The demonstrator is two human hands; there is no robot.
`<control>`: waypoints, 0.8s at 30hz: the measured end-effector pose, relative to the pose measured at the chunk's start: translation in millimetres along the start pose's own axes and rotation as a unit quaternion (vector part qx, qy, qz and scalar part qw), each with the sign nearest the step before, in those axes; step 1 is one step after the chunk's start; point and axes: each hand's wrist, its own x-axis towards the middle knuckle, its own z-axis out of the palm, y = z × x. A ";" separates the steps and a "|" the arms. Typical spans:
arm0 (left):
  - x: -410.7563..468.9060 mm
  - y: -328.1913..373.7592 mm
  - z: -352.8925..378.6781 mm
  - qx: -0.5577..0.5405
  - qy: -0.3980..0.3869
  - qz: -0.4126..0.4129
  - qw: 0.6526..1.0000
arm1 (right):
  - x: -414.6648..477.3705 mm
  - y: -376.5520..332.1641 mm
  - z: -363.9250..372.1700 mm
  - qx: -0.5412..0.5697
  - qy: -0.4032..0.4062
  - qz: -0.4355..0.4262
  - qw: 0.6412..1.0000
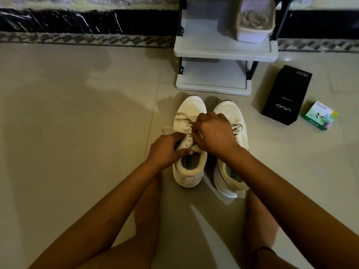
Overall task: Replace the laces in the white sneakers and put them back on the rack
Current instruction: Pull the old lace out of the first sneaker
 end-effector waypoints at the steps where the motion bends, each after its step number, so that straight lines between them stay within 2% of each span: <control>1: 0.3 0.1 -0.1 0.000 0.000 0.002 1.000 | 0.5 -0.7 0.6 0.004 0.001 0.004 1.000; 3: 0.4 0.1 -0.5 0.007 -0.006 0.003 1.000 | 2.3 -1.2 2.2 0.035 -0.021 0.023 0.999; 5: 0.1 -0.4 -0.6 0.007 -0.006 0.002 1.000 | 4.3 0.1 -0.2 0.166 -0.040 0.056 0.984; 6: -0.2 -0.6 -0.4 0.000 -0.005 0.001 1.000 | 4.5 0.6 -3.4 0.273 -0.047 0.078 0.958; 8: -0.7 -0.5 -0.5 -0.006 -0.001 0.000 1.000 | 4.1 0.5 -11.2 0.454 -0.041 0.108 0.884; 10: 0.1 0.0 0.5 0.009 0.003 0.001 1.000 | 2.5 1.0 -16.0 0.536 -0.020 0.122 0.835; 11: 0.6 0.2 0.5 0.017 0.004 0.002 1.000 | 2.2 1.4 -16.9 0.540 -0.016 0.120 0.833; 12: 1.1 0.5 0.4 0.021 0.003 0.004 1.000 | 2.8 3.2 -15.7 0.505 -0.015 0.110 0.856; 13: 1.3 0.3 0.5 0.021 0.002 0.006 1.000 | 3.5 5.6 -12.9 0.432 -0.025 0.092 0.897; 15: 1.2 -1.0 0.6 0.016 0.000 0.008 1.000 | 2.3 7.8 -5.5 0.222 -0.090 0.045 0.970; 16: 1.2 -1.4 0.6 0.015 0.000 0.009 1.000 | 0.3 7.1 -2.5 0.134 -0.107 0.034 0.985; 18: 1.2 -1.9 1.1 0.015 0.001 0.010 1.000 | -4.3 2.9 1.3 0.040 -0.064 0.026 0.997; 21: 0.7 -1.2 1.3 0.018 -0.001 0.011 1.000 | -4.4 -3.1 2.2 -0.006 -0.006 0.019 1.000; 22: 0.5 -1.3 1.1 0.016 0.000 0.009 1.000 | -1.9 -3.5 0.8 0.007 -0.005 0.022 1.000; 24: 0.4 -2.3 0.0 0.008 0.004 0.009 1.000 | 2.1 -3.7 -6.1 0.134 0.003 0.055 0.989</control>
